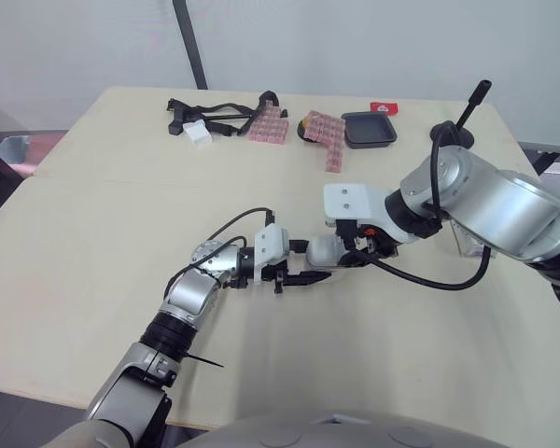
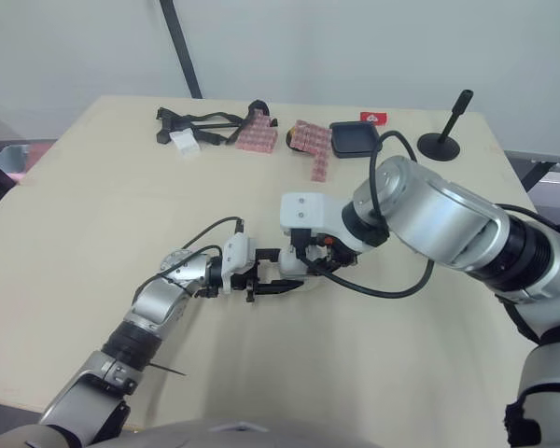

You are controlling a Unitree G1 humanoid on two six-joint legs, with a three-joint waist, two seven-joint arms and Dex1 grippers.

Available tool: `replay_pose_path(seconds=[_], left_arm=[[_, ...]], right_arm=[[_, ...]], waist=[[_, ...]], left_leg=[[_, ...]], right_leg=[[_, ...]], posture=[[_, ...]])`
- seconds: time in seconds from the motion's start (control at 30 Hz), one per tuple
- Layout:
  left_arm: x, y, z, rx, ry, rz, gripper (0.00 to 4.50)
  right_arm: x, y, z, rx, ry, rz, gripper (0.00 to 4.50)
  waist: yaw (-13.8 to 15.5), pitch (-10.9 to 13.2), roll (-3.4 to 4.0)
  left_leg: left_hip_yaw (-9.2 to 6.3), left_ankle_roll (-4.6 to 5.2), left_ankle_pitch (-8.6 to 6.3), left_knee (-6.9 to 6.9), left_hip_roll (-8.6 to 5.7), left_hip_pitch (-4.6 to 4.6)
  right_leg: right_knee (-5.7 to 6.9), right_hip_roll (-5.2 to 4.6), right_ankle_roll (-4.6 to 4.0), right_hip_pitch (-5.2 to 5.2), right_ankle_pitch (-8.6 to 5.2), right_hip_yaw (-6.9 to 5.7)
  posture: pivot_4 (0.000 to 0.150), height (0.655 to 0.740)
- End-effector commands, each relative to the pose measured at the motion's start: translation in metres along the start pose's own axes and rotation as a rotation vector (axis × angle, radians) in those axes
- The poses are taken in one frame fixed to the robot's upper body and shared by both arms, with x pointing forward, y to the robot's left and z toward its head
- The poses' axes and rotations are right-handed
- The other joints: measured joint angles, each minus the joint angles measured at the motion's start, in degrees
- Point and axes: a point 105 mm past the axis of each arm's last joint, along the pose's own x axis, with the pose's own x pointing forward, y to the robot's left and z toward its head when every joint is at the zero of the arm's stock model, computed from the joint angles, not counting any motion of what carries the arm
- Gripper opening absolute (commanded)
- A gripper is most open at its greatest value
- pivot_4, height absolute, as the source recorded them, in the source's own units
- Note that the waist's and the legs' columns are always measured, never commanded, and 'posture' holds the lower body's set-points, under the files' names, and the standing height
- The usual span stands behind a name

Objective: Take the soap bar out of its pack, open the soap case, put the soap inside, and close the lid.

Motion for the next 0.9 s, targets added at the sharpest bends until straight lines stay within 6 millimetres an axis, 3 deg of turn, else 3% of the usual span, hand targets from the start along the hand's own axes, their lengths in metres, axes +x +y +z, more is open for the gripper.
replay_pose_path(seconds=[0.03, 0.27, 0.33, 0.43, 0.5, 0.9], left_arm=[[0.0023, -0.0012, 0.0124, 0.05, -0.033, -0.016, 1.91], [0.0018, -0.0011, 0.0122, 0.049, -0.032, -0.015, 1.91], [0.0018, -0.0009, 0.012, 0.048, -0.031, -0.014, 1.91], [0.0017, -0.0008, 0.0118, 0.048, -0.029, -0.012, 1.91], [0.0016, -0.0009, 0.0117, 0.047, -0.028, -0.011, 1.91], [0.0015, -0.0022, 0.0117, 0.044, -0.029, -0.017, 1.91]], right_arm=[[0.0123, -0.004, -0.0216, 0.083, 0.065, -0.011, 1.91], [0.0145, -0.0039, -0.0184, 0.076, 0.047, -0.007, 1.91], [0.0146, -0.0061, -0.0174, 0.073, 0.041, -0.018, 2.95], [0.0145, -0.0087, -0.0174, 0.067, 0.041, -0.028, 3.94], [0.0145, -0.0095, -0.0176, 0.065, 0.041, -0.031, 4.37], [0.0099, -0.005, -0.0195, 0.069, 0.034, -0.026, 4.37]], waist=[[-0.01, 0.0, 0.0], [-0.14, -0.01, -0.01], [-0.18, 0.01, -0.04], [-0.04, 0.24, 0.01], [0.17, 0.3, 0.1], [0.55, 0.3, 0.1]], left_leg=[[0.01, 0.0, 0.0, -0.01, 0.0, 0.0], [0.06, -0.01, -0.01, -0.04, 0.0, 0.04], [0.07, -0.02, -0.01, -0.06, 0.0, 0.06], [0.07, -0.01, 0.0, -0.06, -0.02, -0.17], [0.16, 0.22, 0.13, -0.07, -0.06, -0.43], [0.22, 0.18, 0.06, -0.03, 0.22, -1.19]], right_leg=[[0.0, 0.0, 0.0, 0.0, 0.0, 0.01], [-0.01, 0.0, 0.0, 0.0, 0.0, 0.04], [-0.02, 0.0, 0.0, 0.0, 0.0, 0.05], [-0.05, -0.02, 0.0, -0.21, 0.02, 0.05], [-0.07, 0.0, 0.01, -0.49, 0.03, 0.13], [-0.15, 0.48, 0.02, -0.97, 0.03, 0.19]], posture=[[0.15, 0.7374], [0.15, 0.7374], [0.15, 0.7374], [0.15, 0.7374], [0.15, 0.7374], [0.15, 0.7374]])
